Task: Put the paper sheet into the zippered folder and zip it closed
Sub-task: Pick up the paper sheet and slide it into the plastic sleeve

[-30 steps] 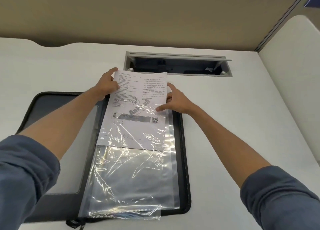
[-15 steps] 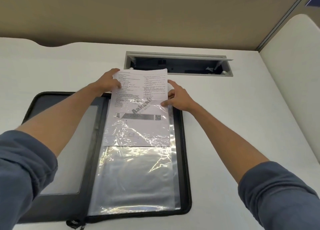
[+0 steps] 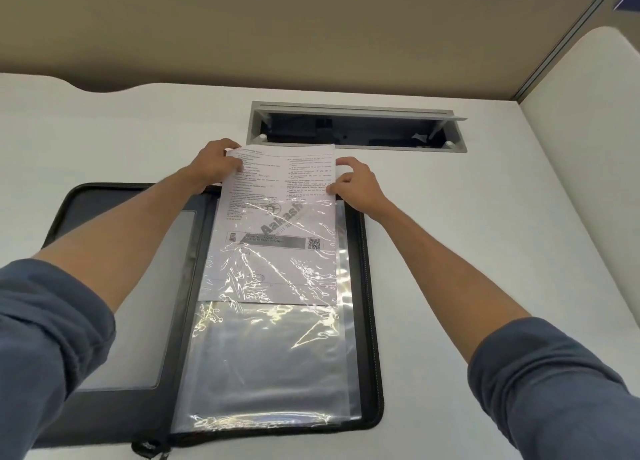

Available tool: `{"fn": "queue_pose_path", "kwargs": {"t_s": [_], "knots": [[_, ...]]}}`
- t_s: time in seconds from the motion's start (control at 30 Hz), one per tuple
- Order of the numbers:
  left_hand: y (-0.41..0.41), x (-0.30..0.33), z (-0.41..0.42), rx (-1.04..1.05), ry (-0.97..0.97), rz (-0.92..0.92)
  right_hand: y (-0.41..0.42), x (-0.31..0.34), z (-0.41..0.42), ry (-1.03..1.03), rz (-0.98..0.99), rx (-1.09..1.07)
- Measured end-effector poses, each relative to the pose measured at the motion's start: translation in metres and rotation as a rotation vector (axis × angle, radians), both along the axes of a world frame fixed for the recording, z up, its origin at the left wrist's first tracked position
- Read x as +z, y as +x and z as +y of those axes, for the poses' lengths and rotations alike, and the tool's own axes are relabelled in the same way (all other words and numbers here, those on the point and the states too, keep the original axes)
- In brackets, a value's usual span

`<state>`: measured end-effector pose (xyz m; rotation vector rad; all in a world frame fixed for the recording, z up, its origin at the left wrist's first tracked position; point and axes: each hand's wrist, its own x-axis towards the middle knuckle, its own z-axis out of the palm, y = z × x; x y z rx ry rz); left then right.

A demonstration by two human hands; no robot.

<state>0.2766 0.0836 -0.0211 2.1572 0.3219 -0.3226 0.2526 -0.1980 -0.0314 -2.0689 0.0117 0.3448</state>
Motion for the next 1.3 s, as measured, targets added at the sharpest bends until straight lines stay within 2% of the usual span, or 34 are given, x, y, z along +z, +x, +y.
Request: {"fn": "queue_pose_path", "kwargs": {"t_s": [0.27, 0.53, 1.1, 1.3], "knots": [[-0.007, -0.003, -0.012, -0.067, 0.218, -0.097, 0.001, 0.004, -0.001, -0.051, 0.024, 0.111], [-0.009, -0.006, -0.008, -0.159, 0.121, -0.157, 0.008, 0.003, 0.005, -0.035, 0.015, -0.002], [-0.029, 0.004, -0.011, -0.204, 0.295, -0.223, 0.007, 0.003, 0.007, -0.23, -0.106, 0.153], [-0.042, -0.005, -0.008, -0.27, 0.35, -0.243, 0.002, 0.005, 0.007, -0.309, -0.217, 0.221]]}}
